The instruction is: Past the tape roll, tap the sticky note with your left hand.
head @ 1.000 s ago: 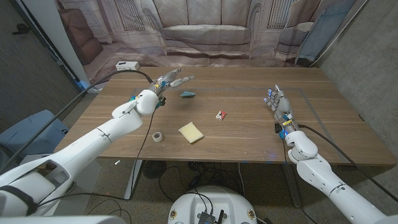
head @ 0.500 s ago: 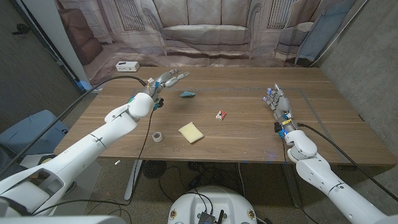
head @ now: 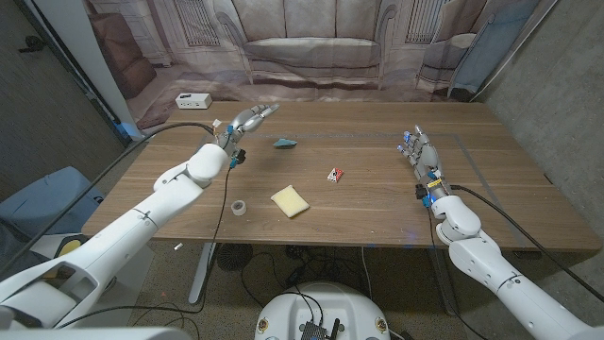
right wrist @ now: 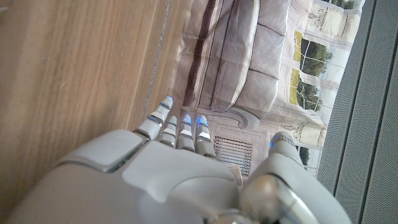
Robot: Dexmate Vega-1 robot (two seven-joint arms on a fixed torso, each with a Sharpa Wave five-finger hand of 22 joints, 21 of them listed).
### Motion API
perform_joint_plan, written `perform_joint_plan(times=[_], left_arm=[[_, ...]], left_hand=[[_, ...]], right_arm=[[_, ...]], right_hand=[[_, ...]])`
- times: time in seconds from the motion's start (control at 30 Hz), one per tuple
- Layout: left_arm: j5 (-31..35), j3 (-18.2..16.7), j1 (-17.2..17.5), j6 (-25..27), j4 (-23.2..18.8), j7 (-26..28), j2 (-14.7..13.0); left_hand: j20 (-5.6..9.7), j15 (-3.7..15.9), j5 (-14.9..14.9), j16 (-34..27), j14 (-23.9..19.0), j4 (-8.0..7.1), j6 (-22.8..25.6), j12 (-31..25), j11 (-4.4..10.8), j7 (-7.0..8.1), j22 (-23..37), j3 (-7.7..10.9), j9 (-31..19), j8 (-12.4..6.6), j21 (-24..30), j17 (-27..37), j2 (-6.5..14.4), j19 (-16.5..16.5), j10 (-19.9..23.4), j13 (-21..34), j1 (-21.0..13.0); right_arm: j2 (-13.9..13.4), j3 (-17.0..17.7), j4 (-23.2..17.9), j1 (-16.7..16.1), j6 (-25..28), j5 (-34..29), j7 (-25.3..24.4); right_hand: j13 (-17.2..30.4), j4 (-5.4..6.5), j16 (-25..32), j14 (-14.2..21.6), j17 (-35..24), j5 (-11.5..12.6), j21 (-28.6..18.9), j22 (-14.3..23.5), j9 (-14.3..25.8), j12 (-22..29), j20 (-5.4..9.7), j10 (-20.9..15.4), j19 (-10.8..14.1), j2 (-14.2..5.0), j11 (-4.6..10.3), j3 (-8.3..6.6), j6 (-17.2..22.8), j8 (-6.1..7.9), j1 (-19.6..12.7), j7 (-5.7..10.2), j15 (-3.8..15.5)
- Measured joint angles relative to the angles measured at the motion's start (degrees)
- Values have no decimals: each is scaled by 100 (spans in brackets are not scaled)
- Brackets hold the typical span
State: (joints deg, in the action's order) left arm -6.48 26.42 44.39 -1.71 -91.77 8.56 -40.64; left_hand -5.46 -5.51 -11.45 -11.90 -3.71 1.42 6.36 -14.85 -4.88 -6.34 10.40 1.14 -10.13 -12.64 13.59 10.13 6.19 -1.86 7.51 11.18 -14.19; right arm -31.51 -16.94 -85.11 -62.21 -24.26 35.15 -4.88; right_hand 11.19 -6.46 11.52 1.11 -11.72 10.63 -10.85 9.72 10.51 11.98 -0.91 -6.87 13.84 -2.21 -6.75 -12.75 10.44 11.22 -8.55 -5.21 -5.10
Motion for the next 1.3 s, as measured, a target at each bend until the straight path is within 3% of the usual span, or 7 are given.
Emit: perform_joint_plan(times=[0.23,0.27,0.67,1.3], left_arm=[[-201,-99,18,-162,249,-71,121],[-543,-111,20,-473,290,-228,143],[-1312,-191,21,-1387,850,-721,482],[-2003,-238,103,-2106,1407,-1184,871]], left_hand=[[52,8,0,0,-92,18,133,-22,30,-10,0,18,0,0,0,0,1,98,93,0,-1],[45,-4,-1,0,-105,18,133,-22,28,-10,0,18,0,0,0,0,2,106,118,0,-2],[34,-18,-1,0,-188,41,235,-22,7,11,-22,41,0,0,0,0,38,239,212,1,-38],[9,11,23,26,-211,41,296,4,10,11,-28,41,-1,45,-28,1,7,324,209,1,-69]], right_arm=[[-9,-10,15,22,-61,-14,91],[-22,-24,26,43,-71,-19,104],[-60,-71,38,86,-148,-155,172],[-94,-187,84,232,-177,-396,166]], right_hand=[[0,0,0,21,0,0,0,0,0,0,0,-21,0,0,-21,0,21,0,0,-21,21],[0,0,0,21,0,0,0,0,0,0,0,-21,0,0,-21,0,23,0,0,-19,21],[1,-25,0,41,-1,0,-45,0,0,0,61,-21,61,0,-21,-25,41,0,0,0,41],[1,-25,0,72,-1,0,-45,0,0,0,92,-72,92,0,-11,-25,41,0,0,0,71]])
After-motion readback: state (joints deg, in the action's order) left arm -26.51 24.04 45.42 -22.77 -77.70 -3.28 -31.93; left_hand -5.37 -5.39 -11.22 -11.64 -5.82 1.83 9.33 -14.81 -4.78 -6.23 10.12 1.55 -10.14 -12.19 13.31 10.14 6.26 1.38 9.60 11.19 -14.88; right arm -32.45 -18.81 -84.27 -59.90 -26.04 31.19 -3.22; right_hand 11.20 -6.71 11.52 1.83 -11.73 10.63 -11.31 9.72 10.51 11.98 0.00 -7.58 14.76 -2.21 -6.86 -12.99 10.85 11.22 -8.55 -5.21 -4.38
